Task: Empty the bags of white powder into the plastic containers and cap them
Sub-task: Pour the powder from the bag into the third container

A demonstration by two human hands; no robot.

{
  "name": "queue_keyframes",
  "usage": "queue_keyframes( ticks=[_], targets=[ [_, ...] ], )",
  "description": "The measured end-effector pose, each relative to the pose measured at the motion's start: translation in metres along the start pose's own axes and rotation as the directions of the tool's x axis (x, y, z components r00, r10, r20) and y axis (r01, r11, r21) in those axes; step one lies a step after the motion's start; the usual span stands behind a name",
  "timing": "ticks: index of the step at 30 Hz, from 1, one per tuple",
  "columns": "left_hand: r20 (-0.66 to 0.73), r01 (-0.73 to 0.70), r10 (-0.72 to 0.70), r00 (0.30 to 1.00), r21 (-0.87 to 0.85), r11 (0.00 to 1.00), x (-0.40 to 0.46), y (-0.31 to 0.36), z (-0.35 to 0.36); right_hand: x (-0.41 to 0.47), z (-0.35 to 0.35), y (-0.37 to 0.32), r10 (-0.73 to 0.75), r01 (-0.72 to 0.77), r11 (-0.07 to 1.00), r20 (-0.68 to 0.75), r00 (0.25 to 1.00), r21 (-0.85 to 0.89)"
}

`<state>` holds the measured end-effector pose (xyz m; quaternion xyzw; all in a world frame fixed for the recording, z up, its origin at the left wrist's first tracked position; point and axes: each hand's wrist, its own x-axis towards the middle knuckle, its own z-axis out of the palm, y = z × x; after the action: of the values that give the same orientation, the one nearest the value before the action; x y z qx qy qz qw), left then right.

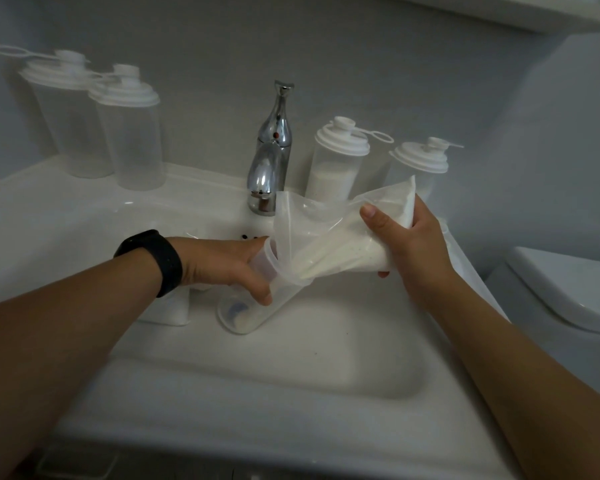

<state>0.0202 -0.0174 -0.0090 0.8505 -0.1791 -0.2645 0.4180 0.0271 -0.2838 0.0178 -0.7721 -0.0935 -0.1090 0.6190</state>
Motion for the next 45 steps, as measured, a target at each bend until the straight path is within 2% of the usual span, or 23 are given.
queue_keyframes(
  ticks=[13, 20, 32, 45],
  targets=[
    [0.003, -0.006, 0.006, 1.000, 0.010, 1.000, 0.000, -0.003, -0.001, 0.001, 0.000, 0.002, -0.005, 0.005, 1.000, 0.008, 1.000, -0.015],
    [-0.010, -0.013, 0.014, 1.000, 0.026, 1.000, 0.002, -0.005, -0.002, 0.001, 0.000, 0.002, 0.007, -0.007, 0.999, -0.001, 1.000, 0.032],
    [-0.048, -0.104, 0.104, 0.993, -0.006, 0.995, 0.006, -0.007, -0.001, 0.003, -0.001, 0.001, 0.032, -0.031, 0.992, -0.001, 0.999, 0.125],
    [-0.046, -0.119, 0.120, 0.992, 0.020, 0.993, 0.012, -0.015, -0.003, 0.001, -0.001, 0.001, 0.015, -0.016, 0.994, 0.009, 1.000, 0.112]
  ],
)
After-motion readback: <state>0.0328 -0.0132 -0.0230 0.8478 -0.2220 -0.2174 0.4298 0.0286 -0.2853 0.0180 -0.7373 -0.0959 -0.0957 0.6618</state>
